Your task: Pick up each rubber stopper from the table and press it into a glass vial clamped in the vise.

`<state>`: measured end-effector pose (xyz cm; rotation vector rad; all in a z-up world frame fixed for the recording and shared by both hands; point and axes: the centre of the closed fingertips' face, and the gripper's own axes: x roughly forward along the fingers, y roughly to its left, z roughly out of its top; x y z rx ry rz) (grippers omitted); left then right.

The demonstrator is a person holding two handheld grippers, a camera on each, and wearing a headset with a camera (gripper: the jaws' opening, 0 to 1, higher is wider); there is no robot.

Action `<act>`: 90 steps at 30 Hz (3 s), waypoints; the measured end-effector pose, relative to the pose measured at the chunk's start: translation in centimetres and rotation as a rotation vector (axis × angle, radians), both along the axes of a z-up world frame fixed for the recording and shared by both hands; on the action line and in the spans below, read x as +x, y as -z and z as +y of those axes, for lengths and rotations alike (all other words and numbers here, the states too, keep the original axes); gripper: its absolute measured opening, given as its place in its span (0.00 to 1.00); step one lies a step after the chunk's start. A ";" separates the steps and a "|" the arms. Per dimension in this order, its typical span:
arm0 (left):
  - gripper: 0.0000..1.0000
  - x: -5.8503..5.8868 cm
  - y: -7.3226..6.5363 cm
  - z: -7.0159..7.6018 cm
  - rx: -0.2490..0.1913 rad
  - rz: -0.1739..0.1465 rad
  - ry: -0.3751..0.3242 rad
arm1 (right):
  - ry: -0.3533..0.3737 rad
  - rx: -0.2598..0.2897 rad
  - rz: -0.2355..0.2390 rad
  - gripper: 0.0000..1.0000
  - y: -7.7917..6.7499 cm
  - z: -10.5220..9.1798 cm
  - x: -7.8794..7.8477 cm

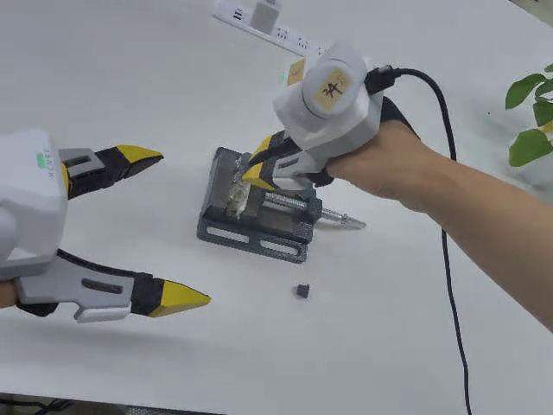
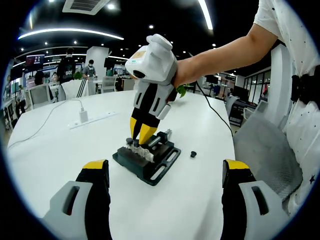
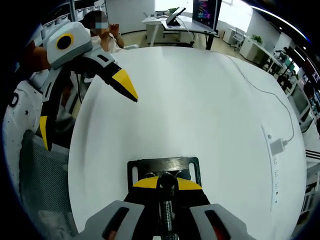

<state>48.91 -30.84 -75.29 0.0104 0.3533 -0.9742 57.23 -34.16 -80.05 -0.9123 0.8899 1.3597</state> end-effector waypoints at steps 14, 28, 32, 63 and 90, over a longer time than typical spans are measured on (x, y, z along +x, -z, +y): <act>0.92 0.1 0.0 -0.1 -0.008 0.000 0.001 | -0.045 -0.028 -0.023 0.06 0.1 0.0 -0.1; 0.91 0.0 0.1 0.0 -0.008 0.006 0.001 | -0.061 -0.052 -0.029 0.06 0.3 0.2 -0.2; 0.90 0.0 0.2 -0.1 -0.010 0.008 0.003 | -0.078 -0.073 -0.061 0.06 0.3 0.2 -0.3; 0.89 0.0 0.1 -0.1 -0.004 0.008 0.009 | -0.031 0.022 -0.034 0.08 -1.0 0.2 0.6; 0.88 -0.2 0.1 -0.3 -0.011 0.013 0.016 | -0.038 0.020 -0.003 0.00 -0.2 0.0 0.0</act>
